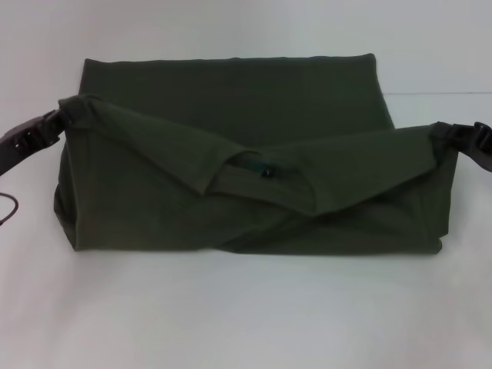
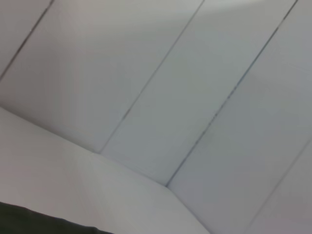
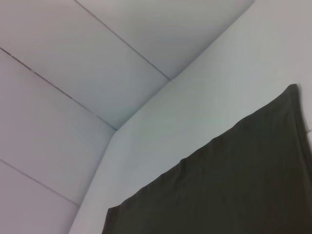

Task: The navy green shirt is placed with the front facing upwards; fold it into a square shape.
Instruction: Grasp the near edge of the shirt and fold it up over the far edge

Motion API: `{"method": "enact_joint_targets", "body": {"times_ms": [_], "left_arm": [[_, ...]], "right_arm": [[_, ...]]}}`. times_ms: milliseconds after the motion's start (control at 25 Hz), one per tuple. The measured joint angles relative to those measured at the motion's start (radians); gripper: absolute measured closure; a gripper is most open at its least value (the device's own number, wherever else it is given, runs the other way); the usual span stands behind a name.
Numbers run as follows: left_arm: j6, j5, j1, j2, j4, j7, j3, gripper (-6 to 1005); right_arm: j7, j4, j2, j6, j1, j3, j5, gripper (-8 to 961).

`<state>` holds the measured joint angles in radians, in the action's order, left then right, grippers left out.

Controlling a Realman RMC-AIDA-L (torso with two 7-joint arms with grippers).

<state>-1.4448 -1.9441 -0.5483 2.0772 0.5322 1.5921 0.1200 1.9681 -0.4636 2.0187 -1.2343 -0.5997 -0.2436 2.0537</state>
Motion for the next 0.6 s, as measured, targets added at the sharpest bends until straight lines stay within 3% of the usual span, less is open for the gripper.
{"method": "enact_joint_targets", "body": {"times_ms": [600], "left_arm": [[0.138,0.028,-0.049,0.021,-0.034,-0.086,0.004,941]], "right_arm": [[0.0,0.041,0.014,0.145,-0.034,-0.025,0.003,939]]}}
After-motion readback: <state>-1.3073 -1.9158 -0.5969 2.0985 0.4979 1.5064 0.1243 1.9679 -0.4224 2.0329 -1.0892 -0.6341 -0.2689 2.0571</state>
